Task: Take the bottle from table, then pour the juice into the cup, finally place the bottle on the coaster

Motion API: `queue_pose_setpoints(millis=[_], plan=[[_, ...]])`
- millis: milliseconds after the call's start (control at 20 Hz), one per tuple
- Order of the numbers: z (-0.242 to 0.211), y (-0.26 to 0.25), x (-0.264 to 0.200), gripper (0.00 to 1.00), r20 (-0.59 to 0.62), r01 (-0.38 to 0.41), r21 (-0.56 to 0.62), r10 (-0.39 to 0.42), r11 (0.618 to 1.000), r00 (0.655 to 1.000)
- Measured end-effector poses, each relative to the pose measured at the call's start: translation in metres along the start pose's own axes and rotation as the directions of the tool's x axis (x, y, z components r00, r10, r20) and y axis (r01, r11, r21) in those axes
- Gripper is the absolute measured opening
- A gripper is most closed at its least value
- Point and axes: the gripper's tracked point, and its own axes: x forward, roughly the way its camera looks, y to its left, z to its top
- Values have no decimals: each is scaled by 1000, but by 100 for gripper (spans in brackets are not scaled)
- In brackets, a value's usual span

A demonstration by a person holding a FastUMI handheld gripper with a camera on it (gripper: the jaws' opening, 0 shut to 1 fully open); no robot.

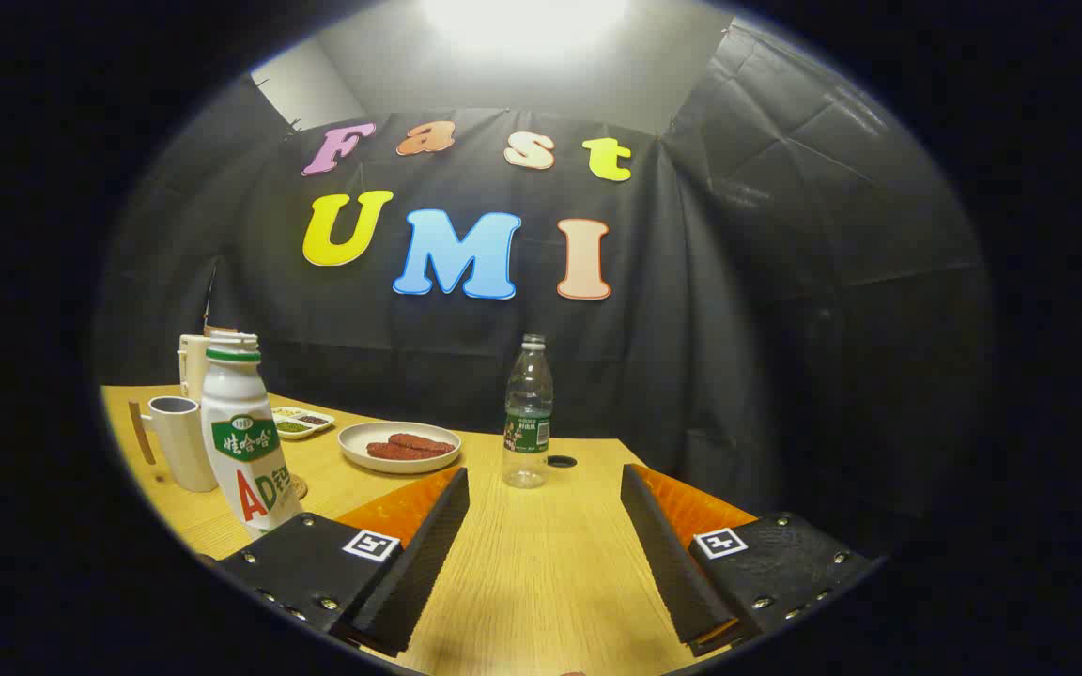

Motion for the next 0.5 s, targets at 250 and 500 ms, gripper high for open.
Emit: queue_pose_setpoints(millis=[250, 500], plan=[[45, 33, -21, 98, 42, -60, 47, 58, 997, 997], [73, 69, -52, 98, 47, -138, 80, 134, 987, 990]])
